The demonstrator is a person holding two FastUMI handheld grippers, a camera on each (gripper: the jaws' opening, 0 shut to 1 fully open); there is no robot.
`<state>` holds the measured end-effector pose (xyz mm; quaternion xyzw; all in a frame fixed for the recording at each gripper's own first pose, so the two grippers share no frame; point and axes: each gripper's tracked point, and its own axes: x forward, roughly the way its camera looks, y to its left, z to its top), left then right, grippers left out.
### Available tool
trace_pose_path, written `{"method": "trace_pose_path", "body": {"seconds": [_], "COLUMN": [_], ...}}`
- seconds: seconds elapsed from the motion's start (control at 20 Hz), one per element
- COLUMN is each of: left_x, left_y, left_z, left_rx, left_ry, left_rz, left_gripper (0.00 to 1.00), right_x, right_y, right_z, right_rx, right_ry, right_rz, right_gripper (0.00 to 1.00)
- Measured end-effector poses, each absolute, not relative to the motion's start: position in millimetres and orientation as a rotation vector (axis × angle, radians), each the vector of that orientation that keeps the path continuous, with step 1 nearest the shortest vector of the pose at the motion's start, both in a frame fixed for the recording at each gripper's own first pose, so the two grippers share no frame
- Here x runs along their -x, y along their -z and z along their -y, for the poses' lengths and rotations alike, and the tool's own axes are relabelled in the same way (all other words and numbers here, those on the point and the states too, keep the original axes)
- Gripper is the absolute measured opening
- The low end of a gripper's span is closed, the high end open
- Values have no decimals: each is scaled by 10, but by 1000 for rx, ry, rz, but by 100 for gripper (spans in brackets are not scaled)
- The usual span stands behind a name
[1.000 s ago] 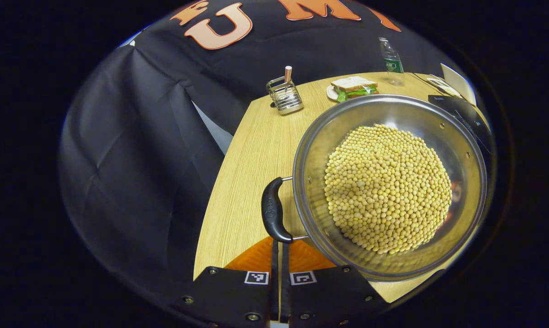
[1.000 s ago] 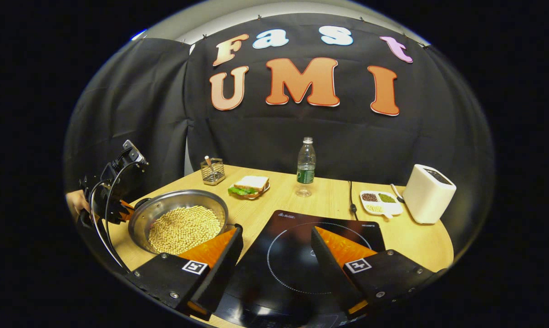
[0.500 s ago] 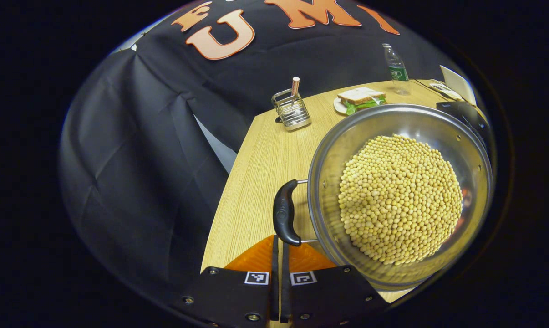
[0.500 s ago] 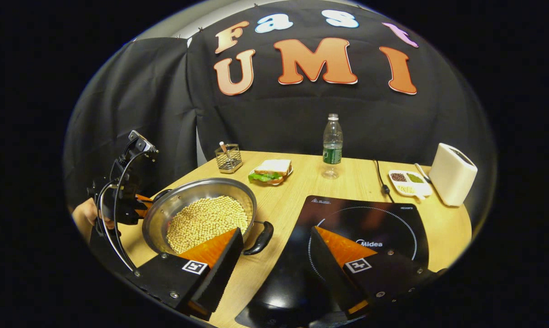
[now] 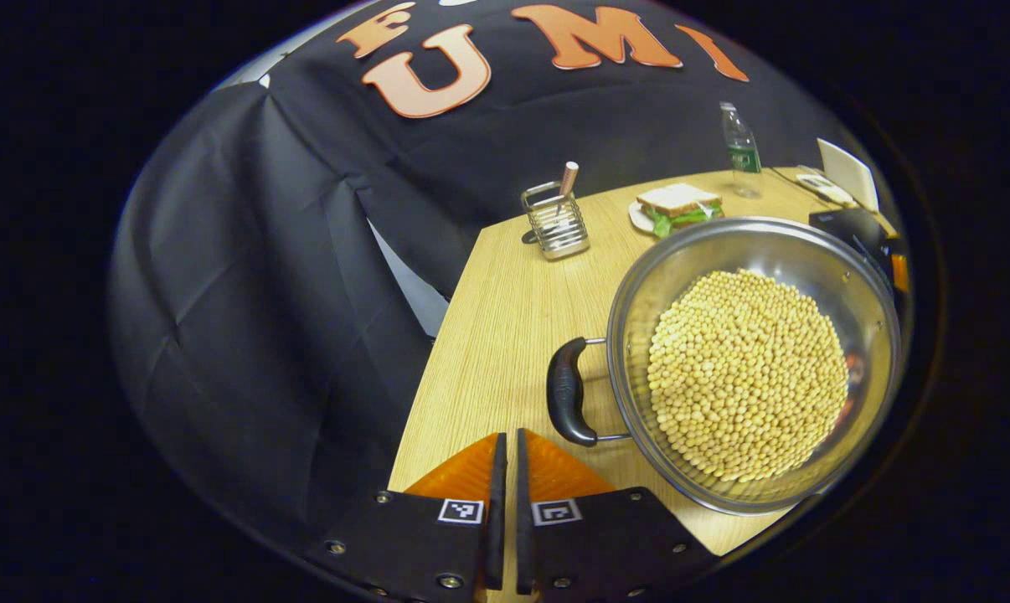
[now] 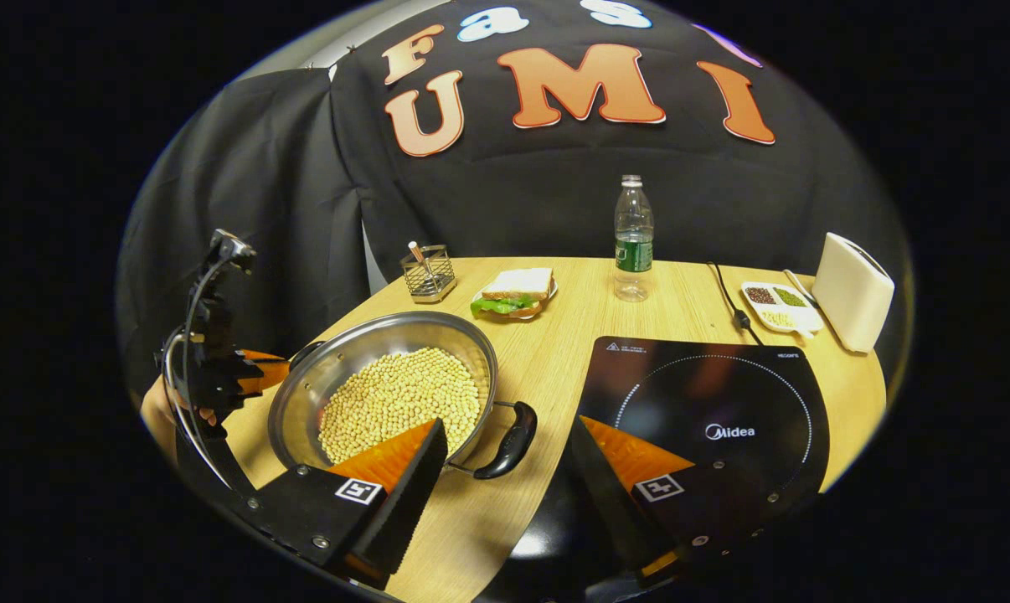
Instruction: First push the handle of the pot to place it horizontally, then grasp the pot with both hands and set it on the induction cooktop.
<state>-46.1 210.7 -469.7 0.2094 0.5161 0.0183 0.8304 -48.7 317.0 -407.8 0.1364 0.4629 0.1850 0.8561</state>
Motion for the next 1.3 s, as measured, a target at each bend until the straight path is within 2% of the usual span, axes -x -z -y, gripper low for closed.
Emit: {"method": "trace_pose_path", "body": {"seconds": [0.05, 0.15, 0.3, 0.4, 0.5, 0.55, 0.6, 0.7, 1.1, 1.3], "left_x": [454, 400, 247, 121, 105, 127, 108, 99, 141, 141], "left_y": [4652, 4561, 4453, 4405, 4499, 4582, 4665, 4815, 5167, 5262], "left_z": [-2095, -2037, -1896, -1818, -1679, -1679, -1660, -1663, -1716, -1705], "left_rx": [-405, -325, -222, -164, -113, -119, -123, -129, -134, -113], "left_ry": [-35, -24, 15, 39, 77, 84, 84, 73, 60, 47], "left_rz": [-1091, -1087, -1062, -1023, -1045, -1073, -1079, -1115, -1159, -1156], "left_gripper": [6, 22, 65, 72, 75, 83, 96, 93, 94, 93], "right_x": [477, 460, 449, 450, 439, 431, 425, 425, 464, 460], "right_y": [4096, 4107, 4103, 4142, 4183, 4218, 4253, 4325, 4520, 4578], "right_z": [-3199, -3253, -3310, -3311, -3368, -3390, -3408, -3393, -3526, -3523], "right_rx": [-294, -313, -320, -302, -308, -307, -303, -278, -275, -252], "right_ry": [-382, -377, -378, -365, -361, -358, -351, -326, -301, -272], "right_rz": [-983, -999, -1009, -1022, -1035, -1044, -1054, -1068, -1127, -1133], "right_gripper": [94, 94, 95, 95, 95, 95, 95, 95, 94, 79]}}
